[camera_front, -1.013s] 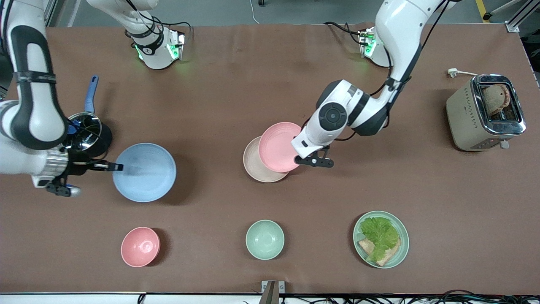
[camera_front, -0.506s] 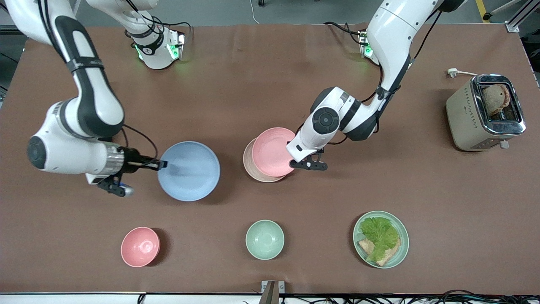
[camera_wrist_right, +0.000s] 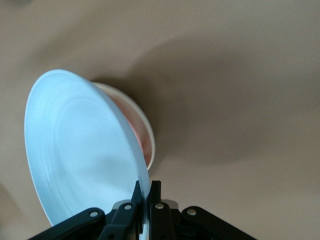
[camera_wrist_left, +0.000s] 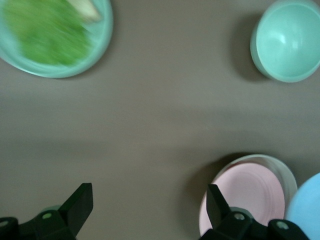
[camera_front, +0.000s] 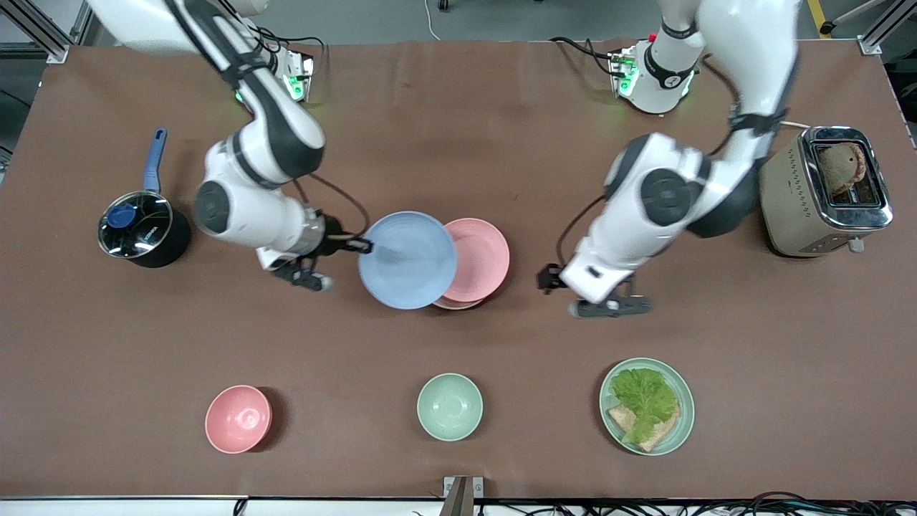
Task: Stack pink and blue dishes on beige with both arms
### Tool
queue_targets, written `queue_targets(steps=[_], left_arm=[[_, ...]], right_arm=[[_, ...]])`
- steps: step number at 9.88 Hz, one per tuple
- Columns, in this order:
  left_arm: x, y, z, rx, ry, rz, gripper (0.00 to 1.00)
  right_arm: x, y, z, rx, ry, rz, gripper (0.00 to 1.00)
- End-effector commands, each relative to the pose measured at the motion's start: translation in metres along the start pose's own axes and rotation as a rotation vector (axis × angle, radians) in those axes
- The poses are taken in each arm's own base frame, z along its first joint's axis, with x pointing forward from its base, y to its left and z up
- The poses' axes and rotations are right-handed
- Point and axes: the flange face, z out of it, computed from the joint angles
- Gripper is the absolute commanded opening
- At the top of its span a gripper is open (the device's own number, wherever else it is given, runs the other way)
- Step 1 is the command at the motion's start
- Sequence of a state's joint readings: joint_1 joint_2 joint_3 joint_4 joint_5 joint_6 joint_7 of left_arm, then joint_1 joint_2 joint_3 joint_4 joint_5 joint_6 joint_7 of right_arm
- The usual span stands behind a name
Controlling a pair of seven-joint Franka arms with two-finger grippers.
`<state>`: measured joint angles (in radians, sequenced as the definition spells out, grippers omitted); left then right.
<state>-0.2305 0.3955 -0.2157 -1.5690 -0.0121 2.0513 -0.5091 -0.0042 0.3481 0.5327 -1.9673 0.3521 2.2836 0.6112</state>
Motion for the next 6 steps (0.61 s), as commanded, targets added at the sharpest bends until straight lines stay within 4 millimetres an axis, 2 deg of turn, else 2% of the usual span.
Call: queue_targets(steps=[1, 2, 4, 6], left_arm=[[0.027, -0.049, -0.067, 0.083, -0.029, 0.04, 1.0], [0.031, -0.076, -0.106, 0.132, -0.012, 0.093, 1.0], [0.026, -0.116, -0.167, 0.147, 0.045, 0.169, 1.0], [0.008, -0.131, -0.205, 0.166, 0.04, 0.211, 1.0]], right_arm=[[-0.038, -0.01, 0.02, 0.005, 0.037, -0.021, 0.03], [-0.045, -0.014, 0.036, 0.021, 0.038, -0.032, 0.03], [-0.053, -0.022, 0.066, 0.068, 0.066, -0.051, 0.04], [-0.055, -0.016, 0.087, 0.077, 0.077, -0.055, 0.05]])
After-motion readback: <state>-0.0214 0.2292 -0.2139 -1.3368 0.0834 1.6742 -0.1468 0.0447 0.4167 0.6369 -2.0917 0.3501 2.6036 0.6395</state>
